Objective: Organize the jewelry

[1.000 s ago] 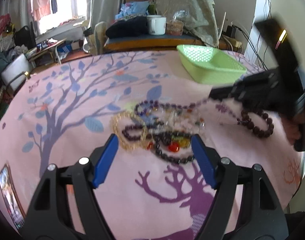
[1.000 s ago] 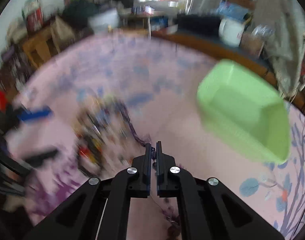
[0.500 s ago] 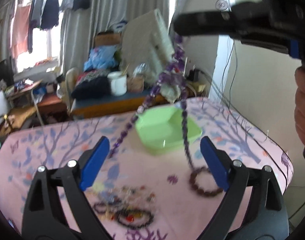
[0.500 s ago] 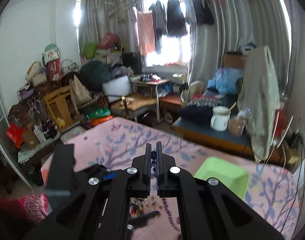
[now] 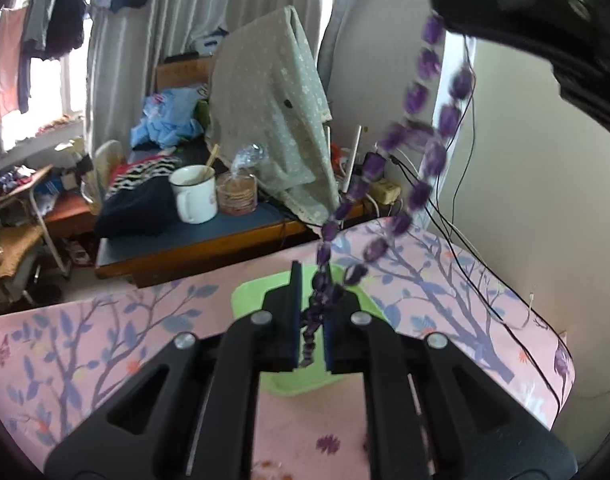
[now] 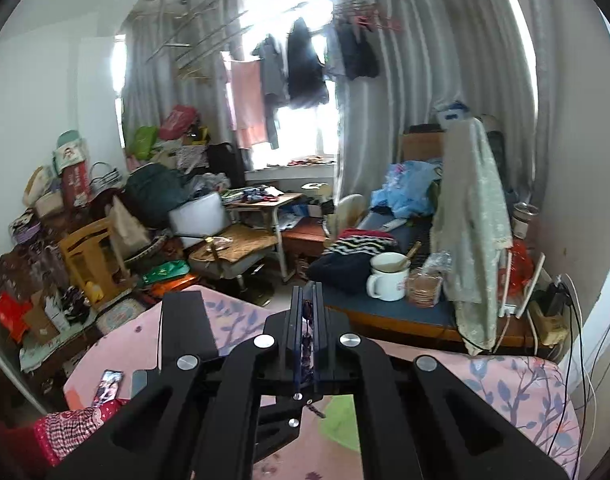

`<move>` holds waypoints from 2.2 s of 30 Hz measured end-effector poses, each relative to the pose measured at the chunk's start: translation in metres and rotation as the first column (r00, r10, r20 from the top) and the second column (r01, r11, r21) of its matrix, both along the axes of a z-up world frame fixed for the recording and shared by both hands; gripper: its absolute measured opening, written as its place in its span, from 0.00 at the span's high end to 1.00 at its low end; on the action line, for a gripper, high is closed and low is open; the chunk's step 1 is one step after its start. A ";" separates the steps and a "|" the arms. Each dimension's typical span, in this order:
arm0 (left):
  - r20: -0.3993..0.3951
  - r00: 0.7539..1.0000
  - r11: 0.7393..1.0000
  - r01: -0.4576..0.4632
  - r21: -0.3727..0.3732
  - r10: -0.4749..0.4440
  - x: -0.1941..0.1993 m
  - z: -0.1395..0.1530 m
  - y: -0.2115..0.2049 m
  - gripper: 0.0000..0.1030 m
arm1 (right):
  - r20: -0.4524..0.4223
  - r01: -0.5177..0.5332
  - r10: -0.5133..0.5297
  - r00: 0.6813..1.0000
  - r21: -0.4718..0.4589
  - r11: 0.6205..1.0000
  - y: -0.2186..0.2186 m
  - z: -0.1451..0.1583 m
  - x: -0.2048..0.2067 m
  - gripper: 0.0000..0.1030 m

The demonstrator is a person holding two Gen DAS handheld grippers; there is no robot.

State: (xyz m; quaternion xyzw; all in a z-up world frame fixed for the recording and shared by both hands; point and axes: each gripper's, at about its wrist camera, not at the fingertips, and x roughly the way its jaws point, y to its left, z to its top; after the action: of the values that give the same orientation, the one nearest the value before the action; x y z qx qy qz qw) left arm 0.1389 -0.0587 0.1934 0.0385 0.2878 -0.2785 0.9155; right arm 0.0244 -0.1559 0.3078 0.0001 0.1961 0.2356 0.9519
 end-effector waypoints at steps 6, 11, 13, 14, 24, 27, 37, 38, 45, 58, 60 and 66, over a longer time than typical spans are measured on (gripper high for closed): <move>-0.086 0.995 0.998 -0.047 0.048 0.051 0.043 -0.042 -0.027 0.89 | -0.108 0.050 -0.048 0.993 0.013 0.999 -0.026 -0.058 0.045 1.00; -0.185 0.977 0.983 -0.073 0.169 0.104 0.059 -0.102 -0.037 0.47 | -0.316 0.075 -0.017 0.949 0.175 0.982 -0.053 -0.145 0.081 1.00; -0.190 0.976 0.982 -0.073 0.175 0.107 0.055 -0.106 -0.030 0.47 | -0.409 0.085 0.038 0.912 0.277 0.957 -0.063 -0.178 0.089 1.00; -0.190 0.976 0.984 -0.075 0.161 0.106 0.052 -0.104 -0.025 0.47 | -0.422 0.088 0.044 0.906 0.289 0.953 -0.064 -0.183 0.089 1.00; -0.069 0.986 0.986 -0.148 0.082 0.154 -0.012 -0.048 0.058 0.41 | -0.351 0.006 0.106 0.930 0.304 0.953 -0.037 -0.168 0.016 0.56; -0.053 0.981 0.980 -0.181 0.081 0.185 -0.043 -0.054 0.092 0.41 | -0.347 -0.094 0.172 0.922 0.229 0.969 -0.010 -0.171 -0.011 0.56; -0.214 0.920 0.944 -0.321 0.076 0.330 -0.095 -0.142 0.176 0.41 | -0.405 -0.234 0.132 0.905 -0.214 0.949 0.093 -0.250 -0.022 1.00; -0.222 0.916 0.942 -0.327 0.070 0.335 -0.097 -0.145 0.180 0.41 | -0.413 -0.236 0.123 0.902 -0.234 0.943 0.097 -0.255 -0.016 1.00; -0.191 0.930 0.949 -0.306 0.078 0.315 -0.107 -0.144 0.174 0.41 | -0.459 -0.249 0.095 0.884 -0.288 0.925 0.106 -0.279 0.011 1.00; -0.148 0.980 0.975 -0.105 0.195 0.136 -0.107 -0.154 0.082 0.36 | -0.317 -0.067 0.020 0.948 -0.137 0.988 0.028 -0.222 -0.048 1.00; -0.131 0.987 0.976 -0.068 0.208 0.096 -0.110 -0.155 0.064 0.27 | -0.291 -0.058 0.022 0.956 -0.113 0.992 0.019 -0.209 -0.059 1.00; -0.100 0.995 0.976 0.046 0.212 -0.025 -0.120 -0.151 0.021 0.25 | -0.242 -0.058 0.038 0.970 -0.078 0.995 0.012 -0.185 -0.075 1.00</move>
State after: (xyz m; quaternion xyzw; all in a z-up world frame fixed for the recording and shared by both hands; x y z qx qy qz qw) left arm 0.0188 -0.0375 0.0429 0.1283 0.3595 -0.2637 0.8859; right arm -0.0501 -0.1440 0.1228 -0.0164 0.3195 0.2483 0.9143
